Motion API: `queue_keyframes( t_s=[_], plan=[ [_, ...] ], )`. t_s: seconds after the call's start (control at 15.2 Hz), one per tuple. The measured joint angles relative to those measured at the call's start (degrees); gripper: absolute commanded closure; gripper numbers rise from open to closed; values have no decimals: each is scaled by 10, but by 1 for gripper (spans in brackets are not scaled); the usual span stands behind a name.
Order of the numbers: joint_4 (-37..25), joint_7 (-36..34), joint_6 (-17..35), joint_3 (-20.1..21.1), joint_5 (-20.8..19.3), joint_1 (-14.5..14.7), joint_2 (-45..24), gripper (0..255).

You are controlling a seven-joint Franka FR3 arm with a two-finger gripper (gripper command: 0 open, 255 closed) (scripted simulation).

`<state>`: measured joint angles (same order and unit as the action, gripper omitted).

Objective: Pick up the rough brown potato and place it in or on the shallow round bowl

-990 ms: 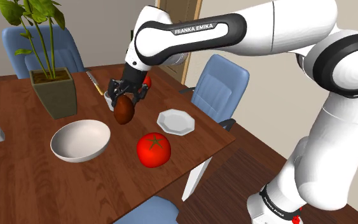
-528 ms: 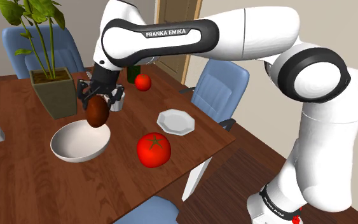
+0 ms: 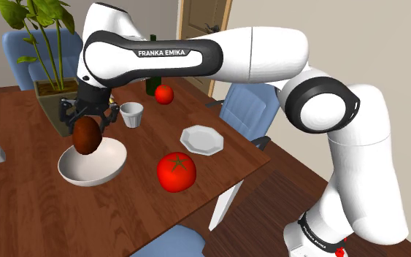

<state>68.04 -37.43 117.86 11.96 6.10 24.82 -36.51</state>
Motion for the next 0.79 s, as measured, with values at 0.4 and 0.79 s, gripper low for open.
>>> queue_keyframes(
  t_s=[0.4,0.79],
  plan=[
    [39,6,41,0,2,-1,-3,255],
    [62,12,75,0,3,-2,-15,255]
  ],
)
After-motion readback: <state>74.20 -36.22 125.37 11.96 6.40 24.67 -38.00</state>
